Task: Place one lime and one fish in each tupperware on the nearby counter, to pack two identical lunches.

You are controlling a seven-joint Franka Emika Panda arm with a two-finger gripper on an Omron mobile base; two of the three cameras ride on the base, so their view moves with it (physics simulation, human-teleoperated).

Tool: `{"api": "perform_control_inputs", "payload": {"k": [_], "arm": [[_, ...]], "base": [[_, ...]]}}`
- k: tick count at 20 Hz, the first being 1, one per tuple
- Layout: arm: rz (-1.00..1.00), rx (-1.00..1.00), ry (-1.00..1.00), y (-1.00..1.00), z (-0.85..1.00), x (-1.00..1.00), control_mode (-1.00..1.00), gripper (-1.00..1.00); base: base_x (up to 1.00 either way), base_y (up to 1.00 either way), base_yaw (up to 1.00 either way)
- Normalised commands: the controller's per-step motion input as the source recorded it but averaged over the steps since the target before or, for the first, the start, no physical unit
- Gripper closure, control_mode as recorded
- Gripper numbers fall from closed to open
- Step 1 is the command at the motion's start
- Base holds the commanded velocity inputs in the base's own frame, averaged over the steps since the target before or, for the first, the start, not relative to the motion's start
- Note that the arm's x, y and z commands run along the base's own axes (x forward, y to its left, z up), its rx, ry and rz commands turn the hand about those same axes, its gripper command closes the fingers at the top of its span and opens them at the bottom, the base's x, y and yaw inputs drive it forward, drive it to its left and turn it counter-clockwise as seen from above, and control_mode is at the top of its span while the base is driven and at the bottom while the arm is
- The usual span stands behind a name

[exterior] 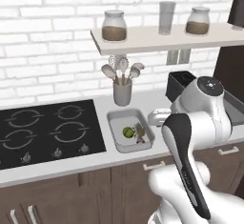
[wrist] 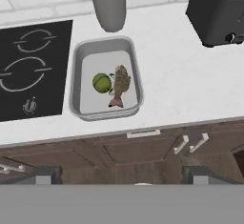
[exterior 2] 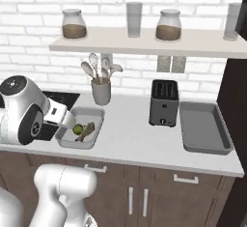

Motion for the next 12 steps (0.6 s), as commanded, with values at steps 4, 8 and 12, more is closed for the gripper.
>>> {"api": "perform_control_inputs", "payload": {"k": [4,8,12], "arm": [[0.00,0.00,0.00,0.00,0.00,0.00,1.00,-1.00],[0.00,0.00,0.00,0.00,0.00,0.00,1.00,-1.00],[0.00,0.00,0.00,0.00,0.00,0.00,1.00,-1.00]], "base": [[-1.00,-0.36,-0.01],[-0.95,-0.59,-0.44],[-0.53,-0.39,-0.72]]}}
